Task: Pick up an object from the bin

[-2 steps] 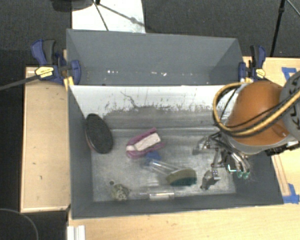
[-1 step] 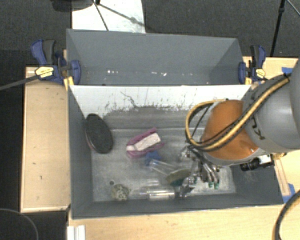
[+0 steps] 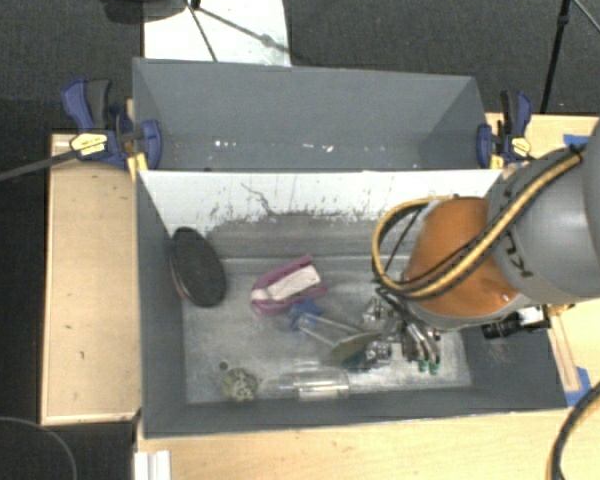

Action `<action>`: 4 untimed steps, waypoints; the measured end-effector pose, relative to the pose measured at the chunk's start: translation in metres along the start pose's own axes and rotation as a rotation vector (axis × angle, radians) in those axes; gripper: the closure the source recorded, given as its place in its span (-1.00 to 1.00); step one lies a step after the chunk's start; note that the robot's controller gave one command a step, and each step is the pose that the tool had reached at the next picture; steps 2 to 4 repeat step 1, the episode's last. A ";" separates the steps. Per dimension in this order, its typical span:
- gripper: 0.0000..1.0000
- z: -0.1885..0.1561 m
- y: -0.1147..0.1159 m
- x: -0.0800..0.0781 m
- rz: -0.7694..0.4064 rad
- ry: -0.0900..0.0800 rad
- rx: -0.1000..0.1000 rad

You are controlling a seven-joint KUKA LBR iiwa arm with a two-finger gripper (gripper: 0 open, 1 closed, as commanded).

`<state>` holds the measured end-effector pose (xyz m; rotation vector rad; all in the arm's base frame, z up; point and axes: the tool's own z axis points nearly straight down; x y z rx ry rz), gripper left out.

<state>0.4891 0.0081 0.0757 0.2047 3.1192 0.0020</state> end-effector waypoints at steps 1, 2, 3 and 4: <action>1.00 -0.235 -0.003 -0.016 -0.291 0.005 0.000; 1.00 -0.235 -0.003 -0.016 -0.291 0.005 0.000; 1.00 -0.235 -0.003 -0.016 -0.291 0.005 0.000; 1.00 -0.235 -0.003 -0.016 -0.291 0.005 0.000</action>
Offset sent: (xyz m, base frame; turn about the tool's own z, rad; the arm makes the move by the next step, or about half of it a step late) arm 0.0094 -0.0050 0.2307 -0.2915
